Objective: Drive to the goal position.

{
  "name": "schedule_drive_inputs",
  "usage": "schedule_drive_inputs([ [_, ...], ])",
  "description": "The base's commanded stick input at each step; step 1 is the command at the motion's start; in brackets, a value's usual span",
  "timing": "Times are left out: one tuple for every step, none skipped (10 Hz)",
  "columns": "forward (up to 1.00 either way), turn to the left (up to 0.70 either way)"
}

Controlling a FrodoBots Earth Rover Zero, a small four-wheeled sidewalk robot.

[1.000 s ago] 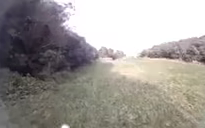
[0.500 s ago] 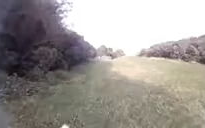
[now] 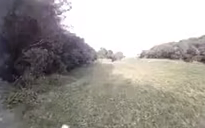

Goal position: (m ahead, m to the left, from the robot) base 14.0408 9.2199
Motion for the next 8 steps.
schedule_drive_inputs([
  [0.85,0.0],
  [0.85,0.0],
  [0.85,0.0],
  [0.85,0.0],
  [0.85,0.0],
  [0.85,0.0],
  [0.85,0.0],
  [0.85,0.0],
])
